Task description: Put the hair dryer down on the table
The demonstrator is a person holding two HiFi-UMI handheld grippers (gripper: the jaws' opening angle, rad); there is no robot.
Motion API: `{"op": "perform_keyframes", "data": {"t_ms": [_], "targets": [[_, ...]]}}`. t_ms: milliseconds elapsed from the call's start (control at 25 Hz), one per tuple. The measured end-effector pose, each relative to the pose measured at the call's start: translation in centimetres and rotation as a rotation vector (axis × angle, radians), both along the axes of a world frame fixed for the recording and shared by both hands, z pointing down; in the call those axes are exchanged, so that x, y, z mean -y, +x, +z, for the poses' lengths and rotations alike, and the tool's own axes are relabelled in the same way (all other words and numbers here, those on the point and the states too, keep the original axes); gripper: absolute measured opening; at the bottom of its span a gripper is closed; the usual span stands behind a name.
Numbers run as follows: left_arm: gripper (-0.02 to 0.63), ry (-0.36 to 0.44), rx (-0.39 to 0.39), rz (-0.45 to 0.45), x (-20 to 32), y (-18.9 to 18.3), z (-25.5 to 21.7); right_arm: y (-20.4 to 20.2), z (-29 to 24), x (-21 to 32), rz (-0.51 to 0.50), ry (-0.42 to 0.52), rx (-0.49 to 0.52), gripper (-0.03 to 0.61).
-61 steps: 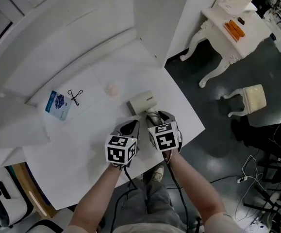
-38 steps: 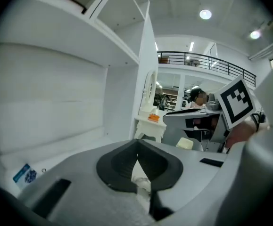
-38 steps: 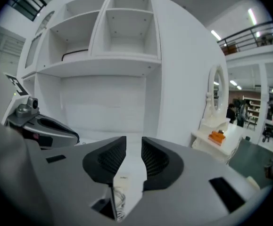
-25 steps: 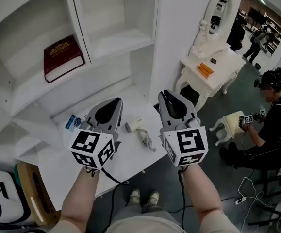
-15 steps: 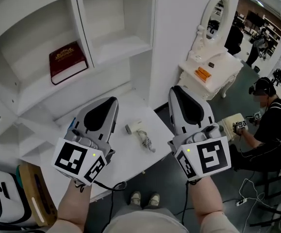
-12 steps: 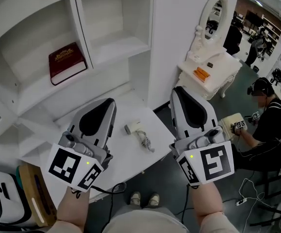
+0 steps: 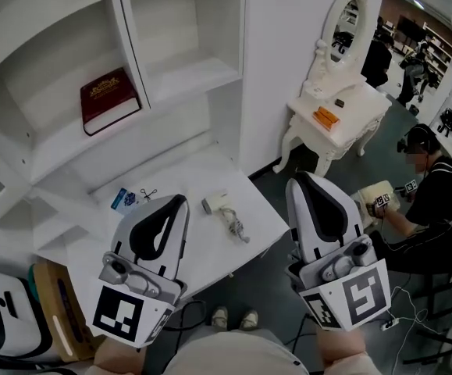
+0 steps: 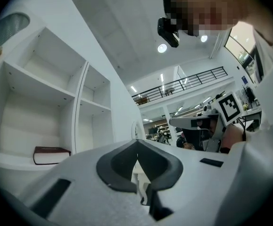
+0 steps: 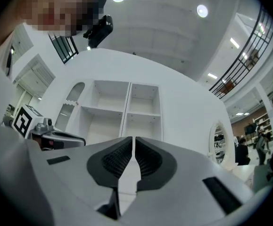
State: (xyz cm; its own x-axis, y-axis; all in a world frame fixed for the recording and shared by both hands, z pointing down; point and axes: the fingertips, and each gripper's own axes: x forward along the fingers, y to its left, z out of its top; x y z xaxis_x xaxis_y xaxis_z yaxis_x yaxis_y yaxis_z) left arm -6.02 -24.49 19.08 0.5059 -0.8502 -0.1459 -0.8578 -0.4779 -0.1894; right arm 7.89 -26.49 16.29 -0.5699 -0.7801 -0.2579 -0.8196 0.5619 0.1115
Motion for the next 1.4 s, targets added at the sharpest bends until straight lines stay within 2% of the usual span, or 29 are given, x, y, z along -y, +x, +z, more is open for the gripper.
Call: {"op": "perform_keyframes", "data": {"t_ms": [320, 480, 640, 840, 1080, 1240, 1400], "targets": [[0.014, -0.109, 0.076, -0.016, -2.2, 0.9, 5.5, 0.1, 5.0, -1.9, -0.036, -0.081, -0.002, 0.029], [0.014, -0.129, 0.118, -0.031, -3.3, 0.7, 7.1, -0.2, 7.8, -3.0, -0.049, -0.127, -0.035, 0.029], [0.014, -0.128, 0.071, 0.007, -4.5, 0.9, 7.9, -0.5, 10.0, -4.0, -0.055, -0.179, -0.081, 0.026], [0.014, -0.163, 0.046, 0.045, -5.3, 1.5, 9.0, -1.2, 11.2, -5.1, -0.089, -0.221, -0.071, 0.021], [0.014, -0.195, 0.031, 0.035, -5.3, 1.1, 9.4, -2.2, 11.6, -5.8, -0.111, -0.227, -0.066, 0.021], [0.014, -0.168, 0.03, 0.016, -5.4, 0.8, 9.0, -2.4, 12.1, -5.6, -0.104, -0.249, -0.114, 0.02], [0.014, -0.182, 0.037, 0.017, -5.6, 0.9, 9.3, -2.1, 12.0, -5.6, -0.099, -0.26, -0.087, 0.018]]}}
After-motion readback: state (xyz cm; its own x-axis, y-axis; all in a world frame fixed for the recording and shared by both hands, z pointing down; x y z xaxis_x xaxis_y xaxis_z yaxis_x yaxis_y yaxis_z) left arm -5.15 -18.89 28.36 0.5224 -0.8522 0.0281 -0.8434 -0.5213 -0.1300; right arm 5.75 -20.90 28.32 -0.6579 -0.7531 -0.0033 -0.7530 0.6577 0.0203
